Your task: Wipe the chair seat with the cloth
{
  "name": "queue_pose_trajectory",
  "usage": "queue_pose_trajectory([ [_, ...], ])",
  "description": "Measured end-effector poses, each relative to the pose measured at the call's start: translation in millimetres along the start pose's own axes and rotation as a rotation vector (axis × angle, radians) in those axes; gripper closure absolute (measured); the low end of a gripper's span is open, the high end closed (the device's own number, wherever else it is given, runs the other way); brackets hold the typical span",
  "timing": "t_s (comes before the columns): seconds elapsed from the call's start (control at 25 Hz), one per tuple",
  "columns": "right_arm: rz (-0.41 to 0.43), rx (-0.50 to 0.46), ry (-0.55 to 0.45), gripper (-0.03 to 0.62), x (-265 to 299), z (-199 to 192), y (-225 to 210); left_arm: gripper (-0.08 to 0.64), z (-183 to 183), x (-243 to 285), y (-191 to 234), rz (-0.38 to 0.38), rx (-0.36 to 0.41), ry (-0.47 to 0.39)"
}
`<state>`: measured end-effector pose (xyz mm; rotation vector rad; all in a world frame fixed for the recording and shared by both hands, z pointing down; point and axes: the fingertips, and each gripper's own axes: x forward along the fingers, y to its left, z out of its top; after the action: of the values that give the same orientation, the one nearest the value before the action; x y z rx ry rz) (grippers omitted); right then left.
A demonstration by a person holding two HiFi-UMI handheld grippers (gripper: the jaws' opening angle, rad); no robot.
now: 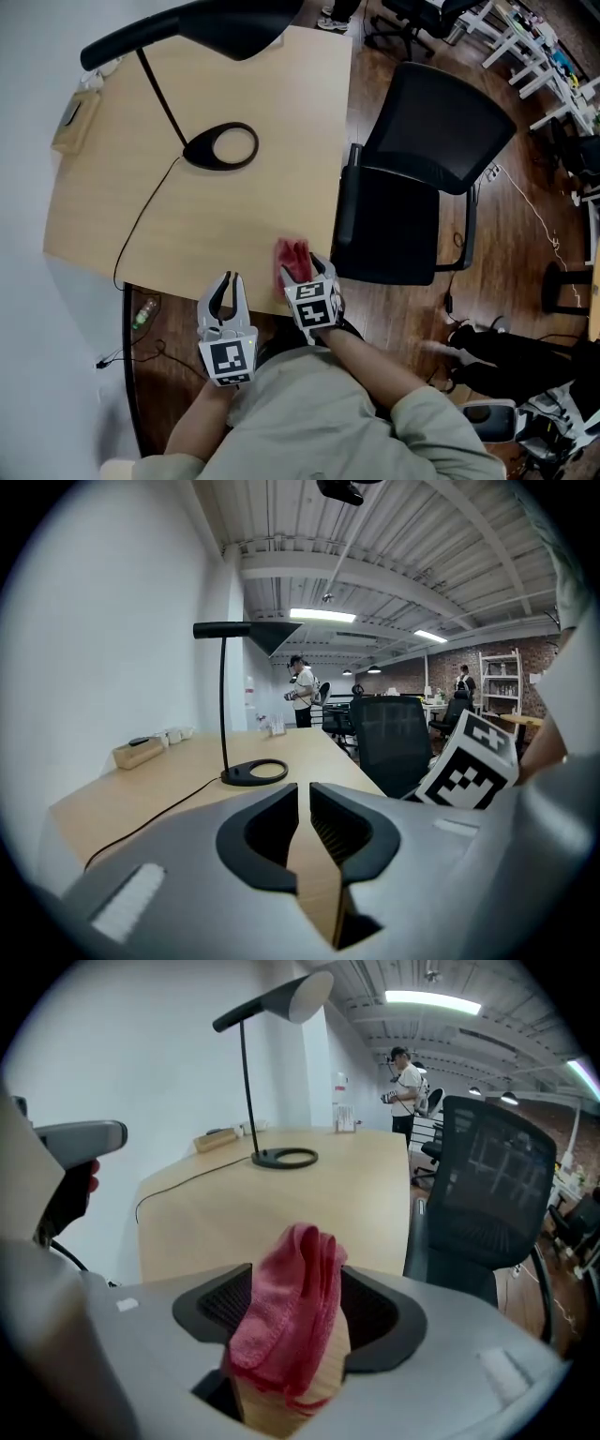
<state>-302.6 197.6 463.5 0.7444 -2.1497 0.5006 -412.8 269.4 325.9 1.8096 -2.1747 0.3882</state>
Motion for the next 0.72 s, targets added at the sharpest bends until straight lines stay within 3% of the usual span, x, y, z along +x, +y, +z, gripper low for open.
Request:
queue_pose_trajectory([
  [0.24, 0.016, 0.054, 0.093, 0.318, 18.5, -21.4, 3.0, 0.518, -8.4, 4.4, -1.0, -0.021, -0.009, 0.023],
  [0.48, 0.111, 0.044, 0.098, 0.474, 25.6, -18.8, 22.0, 0.525, -12.6, 12.0, -3.0, -0.034, -0.010, 0.038],
  [0.72, 0.135, 0.012, 0.028, 0.495, 9.0, -0.2, 7.5, 0.535, -7.8, 17.8, -14.8, -0.057, -0.030, 0.024],
])
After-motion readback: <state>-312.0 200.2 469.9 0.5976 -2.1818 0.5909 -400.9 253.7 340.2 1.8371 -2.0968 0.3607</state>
